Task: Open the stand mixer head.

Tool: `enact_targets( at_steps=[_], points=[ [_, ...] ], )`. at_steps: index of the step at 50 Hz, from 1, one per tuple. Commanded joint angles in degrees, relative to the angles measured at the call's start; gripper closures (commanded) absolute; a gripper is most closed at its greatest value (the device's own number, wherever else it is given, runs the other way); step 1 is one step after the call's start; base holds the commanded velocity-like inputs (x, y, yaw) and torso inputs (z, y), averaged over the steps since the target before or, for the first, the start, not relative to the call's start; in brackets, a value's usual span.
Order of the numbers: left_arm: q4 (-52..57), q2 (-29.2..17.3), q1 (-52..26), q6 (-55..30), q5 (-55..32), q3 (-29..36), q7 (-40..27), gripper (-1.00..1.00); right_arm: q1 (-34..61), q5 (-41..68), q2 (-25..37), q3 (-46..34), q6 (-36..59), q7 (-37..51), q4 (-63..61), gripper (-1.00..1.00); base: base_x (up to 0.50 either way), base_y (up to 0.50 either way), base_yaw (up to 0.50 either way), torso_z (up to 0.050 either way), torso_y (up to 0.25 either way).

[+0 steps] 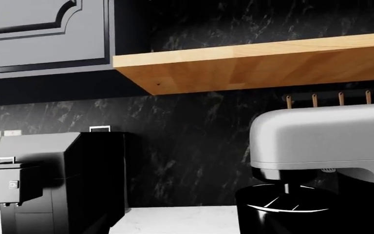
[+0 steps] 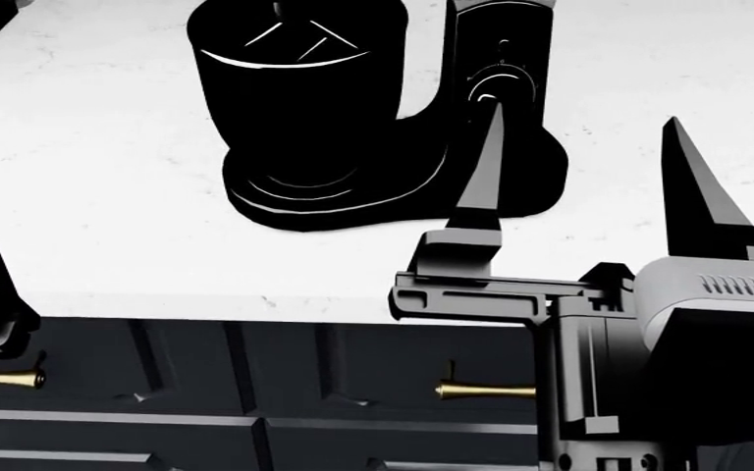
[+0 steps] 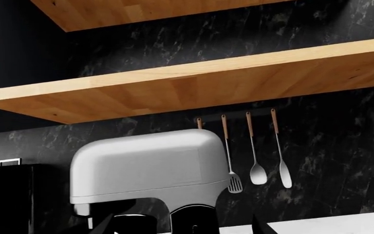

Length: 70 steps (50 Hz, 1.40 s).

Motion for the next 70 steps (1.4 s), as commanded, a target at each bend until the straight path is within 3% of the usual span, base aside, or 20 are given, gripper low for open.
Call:
enact_targets(
  at_steps=[1, 18, 19, 20, 40, 70],
  points=[
    [-0.93, -1.14, -0.28, 3.96, -2.13, 0.79, -1.00, -1.00, 0.26, 2.12, -0.66, 1.87, 1.07, -0.95, -1.26, -1.00, 0.50, 0.00, 0.00, 0.000, 0.000],
    [-0.10, -2.75, -0.16, 4.10, -4.96, 0.23, -3.07, -1.00, -0.25, 1.71, 0.16, 0.69, -0.13, 0.21, -0.54, -1.00, 0.50, 0.00, 0.00, 0.000, 0.000],
    [-0.39, -2.72, -0.09, 4.56, -4.76, 0.51, -3.15, -1.00, -1.77, 1.22, 0.25, 0.04, -3.27, -1.13, -0.64, -1.00, 0.00, 0.00, 0.00, 0.000, 0.000],
    [-0.46, -2.81, -0.09, 4.63, -4.83, 0.59, -3.23, -1.00, -1.79, 0.77, 0.26, -0.32, -2.44, -0.40, -0.58, 1.00, 0.00, 0.00, 0.00, 0.000, 0.000],
    [-0.83, -4.02, -0.21, 5.78, -6.20, 1.05, -4.92, -1.00, 4.06, -2.41, -0.22, -7.29, -4.09, 0.13, 5.11, 1.00, 0.00, 0.00, 0.00, 0.000, 0.000],
    [-0.85, -6.32, -0.56, 6.97, -8.82, 1.30, -7.68, -1.00, 2.24, -8.95, 0.29, -11.45, -18.46, 0.39, 24.64, 1.00, 0.00, 0.00, 0.00, 0.000, 0.000]
  ],
)
